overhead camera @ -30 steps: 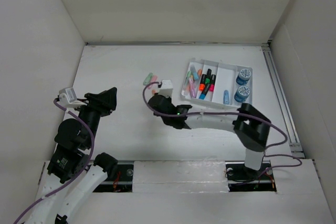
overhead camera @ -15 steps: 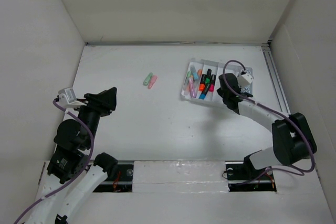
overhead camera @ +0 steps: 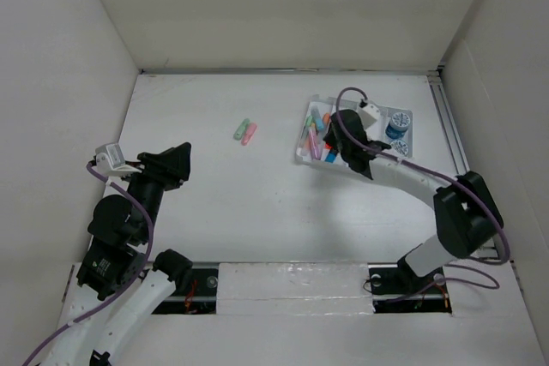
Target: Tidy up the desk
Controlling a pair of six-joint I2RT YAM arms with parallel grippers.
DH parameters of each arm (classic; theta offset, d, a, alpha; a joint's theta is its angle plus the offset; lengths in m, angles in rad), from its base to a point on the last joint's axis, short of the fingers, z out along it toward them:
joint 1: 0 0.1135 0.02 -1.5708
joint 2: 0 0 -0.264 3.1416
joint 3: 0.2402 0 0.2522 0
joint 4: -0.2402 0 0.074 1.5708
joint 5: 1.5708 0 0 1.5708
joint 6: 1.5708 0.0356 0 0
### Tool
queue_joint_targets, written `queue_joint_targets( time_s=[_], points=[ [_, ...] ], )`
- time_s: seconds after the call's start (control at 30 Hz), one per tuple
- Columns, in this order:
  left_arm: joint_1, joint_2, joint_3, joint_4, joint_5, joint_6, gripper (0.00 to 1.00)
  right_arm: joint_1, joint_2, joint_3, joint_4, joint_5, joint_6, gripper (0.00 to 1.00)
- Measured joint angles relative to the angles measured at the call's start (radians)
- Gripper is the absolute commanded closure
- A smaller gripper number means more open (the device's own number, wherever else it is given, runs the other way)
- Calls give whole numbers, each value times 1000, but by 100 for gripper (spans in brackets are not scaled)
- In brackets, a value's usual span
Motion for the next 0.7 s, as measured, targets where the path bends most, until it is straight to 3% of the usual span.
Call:
queue_joint_targets(
  time_s=[0.03,0.13,0.17,0.27,0.37,0.47,0.7],
  points=[
    [0,0,0,0,0,0,54,37,36,34,13,-8,-4,100],
    [0,0,0,6,0,0,54,147,204,217,10,-10,-29,74],
    [0,0,0,8,0,1,54,178,272,292,-2,-7,-40,60],
    [0,0,0,12,2,3,54,240,489,575,-91,-6,-88,46],
    [0,0,0,14,3,3,54,272,680,840,-182,2,-135,38],
    [0,0,0,14,4,3,54,281,795,997,-281,-4,-166,32],
    [0,0,0,14,8,3,54,280,985,1301,-452,-31,-209,31]
  ],
)
